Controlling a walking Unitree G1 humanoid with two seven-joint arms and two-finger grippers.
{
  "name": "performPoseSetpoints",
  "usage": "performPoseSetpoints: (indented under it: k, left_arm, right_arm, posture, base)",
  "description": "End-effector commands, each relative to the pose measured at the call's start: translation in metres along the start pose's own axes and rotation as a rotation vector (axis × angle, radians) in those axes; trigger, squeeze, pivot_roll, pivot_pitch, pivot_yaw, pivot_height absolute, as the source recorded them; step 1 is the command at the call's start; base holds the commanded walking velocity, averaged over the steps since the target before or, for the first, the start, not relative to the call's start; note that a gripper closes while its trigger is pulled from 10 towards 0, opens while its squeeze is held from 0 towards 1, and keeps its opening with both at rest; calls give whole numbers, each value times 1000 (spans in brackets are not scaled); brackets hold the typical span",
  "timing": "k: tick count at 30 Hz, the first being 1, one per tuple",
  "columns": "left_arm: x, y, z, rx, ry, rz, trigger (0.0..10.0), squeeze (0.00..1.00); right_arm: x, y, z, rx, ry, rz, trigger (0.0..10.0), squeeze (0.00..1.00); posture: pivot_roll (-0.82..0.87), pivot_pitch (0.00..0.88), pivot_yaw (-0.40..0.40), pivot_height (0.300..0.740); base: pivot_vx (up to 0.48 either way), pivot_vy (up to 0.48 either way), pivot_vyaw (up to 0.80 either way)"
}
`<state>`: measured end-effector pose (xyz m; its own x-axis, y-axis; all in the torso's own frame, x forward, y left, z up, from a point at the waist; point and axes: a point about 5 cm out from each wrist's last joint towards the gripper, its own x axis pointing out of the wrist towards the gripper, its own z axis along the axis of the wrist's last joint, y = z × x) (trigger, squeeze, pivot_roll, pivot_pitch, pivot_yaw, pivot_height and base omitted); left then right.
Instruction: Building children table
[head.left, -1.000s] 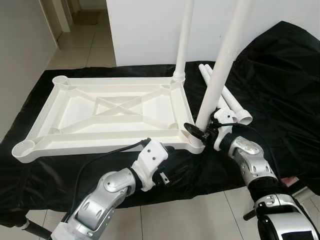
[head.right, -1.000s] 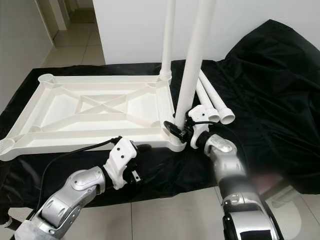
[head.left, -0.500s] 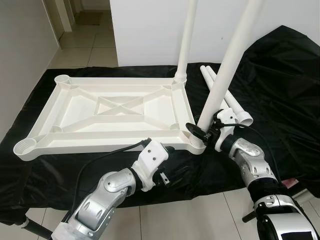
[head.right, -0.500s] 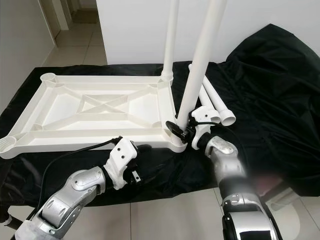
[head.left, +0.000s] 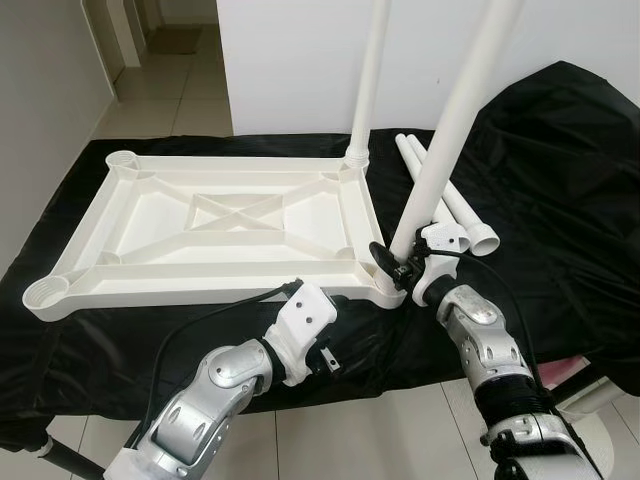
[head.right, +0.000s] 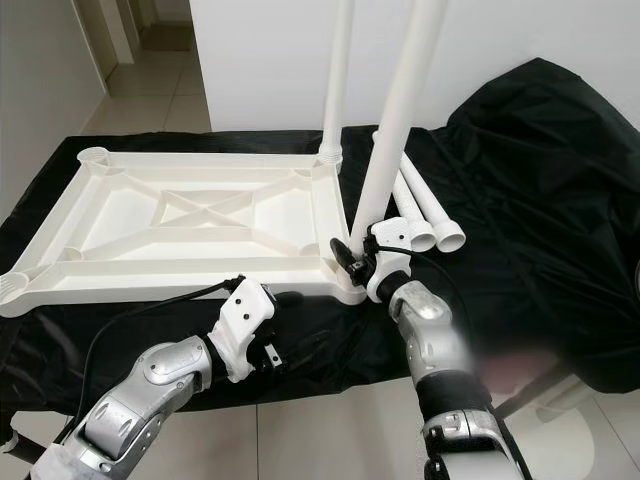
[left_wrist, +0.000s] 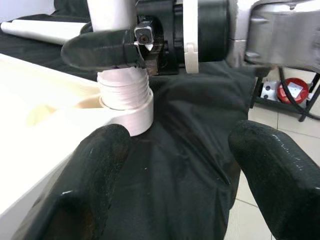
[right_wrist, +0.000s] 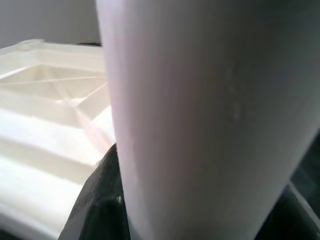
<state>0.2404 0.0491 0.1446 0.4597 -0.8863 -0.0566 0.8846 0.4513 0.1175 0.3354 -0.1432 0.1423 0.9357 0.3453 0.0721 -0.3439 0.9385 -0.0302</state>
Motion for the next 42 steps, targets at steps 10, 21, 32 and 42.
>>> performPoseSetpoints:
  k: [10, 21, 32, 42]
  left_arm:
    - [0, -1, -5, 7, 25, -13, 10000, 0]
    - [-1, 0, -6, 8, 26, -7, 10000, 0]
    - [0, 3, -5, 15, 25, -2, 10000, 0]
    - [0, 5, -5, 18, 26, 3, 10000, 0]
  right_arm:
    - [-14, 23, -19, 79, 100, -349, 10000, 0]
    - [-18, 55, -12, 157, 105, -407, 10000, 0]
    - [-18, 54, -3, 160, 48, -350, 10000, 1000]
    - [-18, 28, 6, 96, -8, -156, 10000, 0]
  posture:
    - [-41, 0, -17, 740]
    - [-38, 0, -21, 740]
    - [-40, 0, -15, 740]
    - [-47, 0, -6, 740]
  base:
    - [0, 0, 0]
    - [0, 0, 0]
    - [0, 0, 0]
    - [0, 0, 0]
